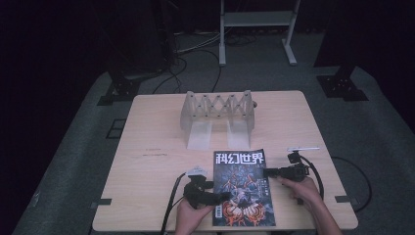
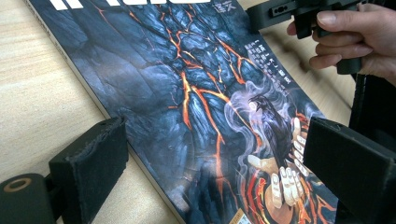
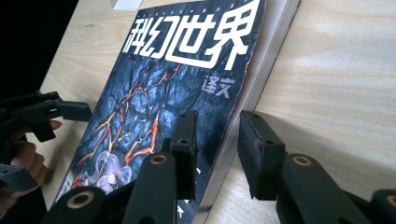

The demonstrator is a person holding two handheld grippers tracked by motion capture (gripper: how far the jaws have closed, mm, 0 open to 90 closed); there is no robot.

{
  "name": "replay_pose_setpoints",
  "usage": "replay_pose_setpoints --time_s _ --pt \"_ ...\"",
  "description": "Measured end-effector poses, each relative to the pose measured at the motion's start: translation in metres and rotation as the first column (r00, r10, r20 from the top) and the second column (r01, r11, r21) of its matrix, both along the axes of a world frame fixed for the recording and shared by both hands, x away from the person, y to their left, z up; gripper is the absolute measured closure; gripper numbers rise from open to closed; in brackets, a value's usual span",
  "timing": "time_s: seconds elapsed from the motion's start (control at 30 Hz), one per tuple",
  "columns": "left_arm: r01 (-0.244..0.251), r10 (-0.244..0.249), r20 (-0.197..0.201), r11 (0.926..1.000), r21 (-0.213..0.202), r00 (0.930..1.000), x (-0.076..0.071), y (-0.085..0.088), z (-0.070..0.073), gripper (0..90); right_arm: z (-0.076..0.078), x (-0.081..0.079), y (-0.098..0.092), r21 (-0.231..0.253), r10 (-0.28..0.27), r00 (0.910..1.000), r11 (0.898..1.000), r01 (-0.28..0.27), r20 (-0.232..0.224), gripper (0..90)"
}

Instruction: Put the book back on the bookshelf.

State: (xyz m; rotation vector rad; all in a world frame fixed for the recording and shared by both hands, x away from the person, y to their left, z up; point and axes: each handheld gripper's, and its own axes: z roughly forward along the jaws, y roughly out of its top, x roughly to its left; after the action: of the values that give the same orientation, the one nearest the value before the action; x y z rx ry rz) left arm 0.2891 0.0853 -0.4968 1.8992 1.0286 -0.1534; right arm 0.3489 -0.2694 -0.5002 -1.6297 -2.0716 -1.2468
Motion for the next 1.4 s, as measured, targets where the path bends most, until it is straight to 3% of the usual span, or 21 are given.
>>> replay_pose_setpoints --time_s 0.1,0.17,0.23,0.33,0.37,0.47,0.5,0.53,0.57,0.63,0.8,0.87,0.9,1.07,1.1,1.2,1.33,1.4 --pt "-0.002 0.002 -0.002 1.0000 -0.001 1.0000 0.000 0.000 0.000 5.7 0.001 -0.001 0.002 -0.021 0.006 0.9997 1.000 -0.006 0.023 67.8" --pt "-0.003 0.003 -0.004 1.0000 -0.001 1.0000 0.000 0.000 0.000 5.6 0.007 -0.003 0.004 -0.060 0.031 0.9972 0.998 -0.027 0.068 72.6" --pt "-0.003 0.003 -0.004 1.0000 0.000 1.0000 0.000 0.000 0.000 5.6 0.011 -0.004 0.005 -0.057 0.053 0.9936 0.997 -0.048 0.099 77.4" --pt "-0.006 0.006 -0.006 1.0000 -0.002 1.0000 0.000 0.000 0.000 5.7 0.015 -0.002 0.006 -0.059 0.073 0.9918 0.996 -0.067 0.105 75.9" --pt "-0.006 0.005 -0.006 1.0000 -0.003 1.0000 0.000 0.000 0.000 5.8 0.016 -0.001 0.010 -0.121 0.082 0.9923 0.990 -0.070 0.093 71.9" --pt "-0.006 0.006 -0.006 1.0000 -0.004 1.0000 0.000 0.000 0.000 5.7 0.012 -0.001 0.008 -0.120 0.071 0.9944 0.991 -0.061 0.079 71.5" --pt "-0.007 0.007 -0.009 1.0000 -0.004 0.9999 0.000 0.000 0.000 5.7 0.005 0.000 0.005 -0.095 0.051 0.9978 0.994 -0.047 0.043 72.2" --pt "-0.007 0.007 -0.009 1.0000 -0.004 0.9999 0.000 0.000 0.000 5.7 0.005 0.000 0.005 -0.095 0.051 0.9978 0.994 -0.047 0.043 72.2" --pt "-0.007 0.007 -0.009 1.0000 -0.006 0.9999 -0.001 0.000 0.000 5.7 0.003 0.001 0.000 -0.060 0.047 0.9987 0.997 -0.046 0.021 72.6" --pt "-0.007 0.007 -0.004 1.0000 -0.005 1.0000 -0.001 -0.001 0.000 5.7 0.003 0.001 -0.001 -0.054 0.049 0.9987 0.997 -0.048 0.014 71.5" --pt "-0.011 0.011 -0.008 0.9999 -0.006 0.9999 -0.001 -0.002 0.000 3.9 0.008 -0.001 -0.002 -0.007 0.068 0.9968 0.998 -0.067 0.043 71.7" --pt "-0.012 0.012 -0.010 0.9999 -0.007 0.9999 -0.001 -0.003 0.000 3.0 0.008 -0.001 -0.002 -0.010 0.069 0.9967 0.998 -0.069 0.043 71.1" --pt "-0.010 0.010 -0.013 0.9999 -0.006 0.9999 -0.001 -0.003 0.000 2.8 0.007 0.000 -0.003 0.021 0.067 0.9974 0.998 -0.067 0.028 70.5" --pt "-0.011 0.011 -0.011 0.9999 -0.004 0.9999 -0.001 -0.003 0.000 2.8 0.001 0.001 -0.004 -0.005 0.057 0.9984 0.998 -0.057 0.002 67.4" --pt "-0.013 0.013 -0.010 0.9999 -0.004 0.9999 -0.002 -0.003 0.000 2.8 -0.002 0.002 -0.007 0.035 0.061 0.9980 0.998 -0.060 -0.016 68.4" --pt "-0.016 0.016 -0.010 0.9998 -0.006 0.9998 -0.002 -0.003 0.000 2.7 -0.003 0.000 -0.011 0.082 0.063 0.9979 0.995 -0.062 -0.017 70.2" --pt "-0.015 0.015 -0.004 0.9999 0.002 0.9999 -0.003 -0.004 0.000 2.2 -0.001 0.001 -0.012 0.122 0.075 0.9971 0.990 -0.074 -0.007 71.9" --pt "-0.015 0.015 -0.004 0.9999 0.007 0.9999 -0.003 -0.004 0.001 2.2 0.000 0.001 -0.011 0.111 0.083 0.9965 0.990 -0.082 -0.004 71.9"
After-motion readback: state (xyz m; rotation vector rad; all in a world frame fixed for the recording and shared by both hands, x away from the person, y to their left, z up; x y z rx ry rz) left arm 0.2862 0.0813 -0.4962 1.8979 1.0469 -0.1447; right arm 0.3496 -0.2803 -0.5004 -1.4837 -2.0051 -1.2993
